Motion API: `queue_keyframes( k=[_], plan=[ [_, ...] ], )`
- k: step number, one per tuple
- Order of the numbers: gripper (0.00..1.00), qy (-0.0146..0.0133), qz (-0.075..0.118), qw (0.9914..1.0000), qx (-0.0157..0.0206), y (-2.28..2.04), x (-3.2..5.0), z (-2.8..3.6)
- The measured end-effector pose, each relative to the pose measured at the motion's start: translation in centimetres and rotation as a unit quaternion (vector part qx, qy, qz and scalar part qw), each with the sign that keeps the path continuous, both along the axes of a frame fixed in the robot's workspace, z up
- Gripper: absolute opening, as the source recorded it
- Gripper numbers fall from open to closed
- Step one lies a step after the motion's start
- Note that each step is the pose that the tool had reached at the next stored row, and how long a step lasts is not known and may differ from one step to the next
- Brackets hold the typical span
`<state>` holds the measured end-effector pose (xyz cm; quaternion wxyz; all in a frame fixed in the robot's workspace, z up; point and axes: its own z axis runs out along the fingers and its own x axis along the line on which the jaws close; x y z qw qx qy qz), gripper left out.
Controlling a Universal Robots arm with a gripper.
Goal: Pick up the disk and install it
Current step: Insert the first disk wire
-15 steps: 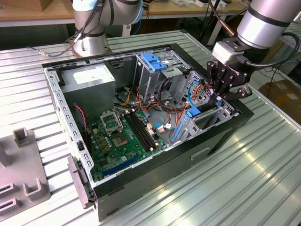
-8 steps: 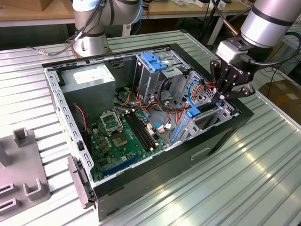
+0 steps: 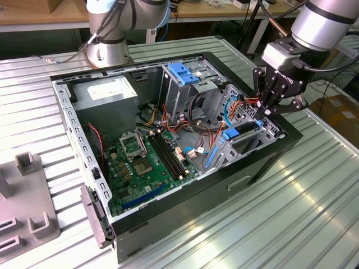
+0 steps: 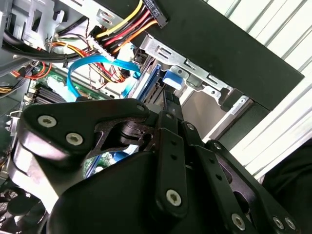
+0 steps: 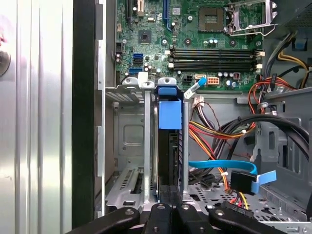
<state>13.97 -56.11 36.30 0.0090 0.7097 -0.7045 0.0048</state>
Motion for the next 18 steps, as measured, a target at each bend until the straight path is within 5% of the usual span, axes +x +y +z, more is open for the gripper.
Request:
queue_keyframes(
  k=[6,12,18],
  plan=[
    [0.1,0.0008,0.015,0.99989,-0.0001,0.01,0.75,0.16],
    [0.1,0.0008,0.06,0.99819,-0.0001,0.07,1.26,0.12],
    [0.1,0.0009,0.061,0.99816,-0.0027,2.33,1.58,0.16]
  ],
)
